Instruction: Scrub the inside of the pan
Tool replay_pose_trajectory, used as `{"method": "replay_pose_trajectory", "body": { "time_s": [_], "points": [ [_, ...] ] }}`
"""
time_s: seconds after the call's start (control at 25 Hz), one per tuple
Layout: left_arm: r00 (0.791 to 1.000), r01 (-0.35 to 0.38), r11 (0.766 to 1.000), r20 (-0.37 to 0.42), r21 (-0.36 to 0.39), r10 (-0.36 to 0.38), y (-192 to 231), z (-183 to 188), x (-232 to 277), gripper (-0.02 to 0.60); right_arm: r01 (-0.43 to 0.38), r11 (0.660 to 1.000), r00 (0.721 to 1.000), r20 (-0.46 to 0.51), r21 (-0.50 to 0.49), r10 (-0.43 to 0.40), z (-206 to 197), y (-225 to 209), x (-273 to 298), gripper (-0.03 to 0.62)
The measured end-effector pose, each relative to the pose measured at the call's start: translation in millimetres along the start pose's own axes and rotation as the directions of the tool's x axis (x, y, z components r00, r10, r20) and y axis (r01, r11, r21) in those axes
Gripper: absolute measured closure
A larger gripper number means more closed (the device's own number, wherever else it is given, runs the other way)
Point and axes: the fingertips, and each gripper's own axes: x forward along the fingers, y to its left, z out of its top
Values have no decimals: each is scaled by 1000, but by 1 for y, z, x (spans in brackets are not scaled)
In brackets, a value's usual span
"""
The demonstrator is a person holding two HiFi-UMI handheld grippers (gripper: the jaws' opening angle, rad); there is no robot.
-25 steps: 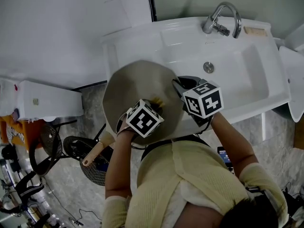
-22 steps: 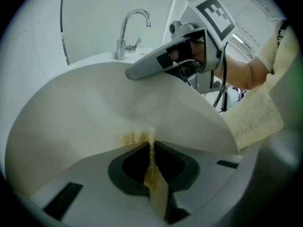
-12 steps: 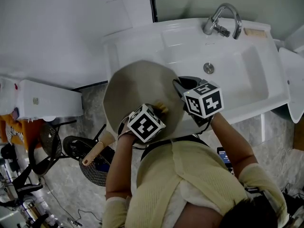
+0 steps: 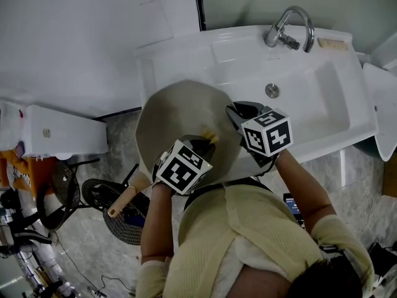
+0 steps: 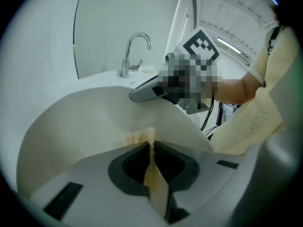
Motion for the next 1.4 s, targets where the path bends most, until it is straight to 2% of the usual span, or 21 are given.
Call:
{"method": "replay_pose_trajectory", "body": {
  "time_s": [0.12, 0.32, 0.56, 0.68, 0.88, 1.0, 1.08, 1.24, 1.4],
  "points": [
    [997, -32, 999, 65, -26, 34, 5, 10, -12, 500, 6, 1000, 1000, 7, -5, -6, 1, 0, -1, 546],
    [981, -81, 993, 171, -80, 94, 17, 25, -37, 500, 11, 1000, 1000, 4, -14, -11, 3, 0, -6, 545],
    [940, -127, 969, 286, -210, 185, 36, 34, -75, 500, 23, 999, 1000, -9, -26, -24, 2, 0, -9, 545],
    [901, -124, 957, 374, -263, 220, 41, 42, -97, 500, 40, 999, 999, 8, -35, -40, 4, -2, -11, 545],
    [812, -99, 941, 521, -323, 264, 46, 55, -135, 500, 110, 991, 991, 80, -82, -103, 22, -6, -22, 545],
    [759, -93, 927, 576, -364, 302, 48, 54, -154, 500, 116, 987, 989, 106, -107, -104, 33, -2, -34, 545],
    [735, -89, 915, 594, -394, 327, 49, 50, -163, 500, 99, 989, 990, 115, -111, -86, 38, 3, -41, 545],
    [709, -113, 886, 588, -450, 389, 55, 36, -174, 500, 43, 993, 990, 142, -112, -27, 47, 17, -54, 546],
    [651, -125, 842, 597, -525, 469, 62, 27, -182, 500, -36, 994, 984, 167, -107, 54, 54, 38, -60, 546]
  ]
}}
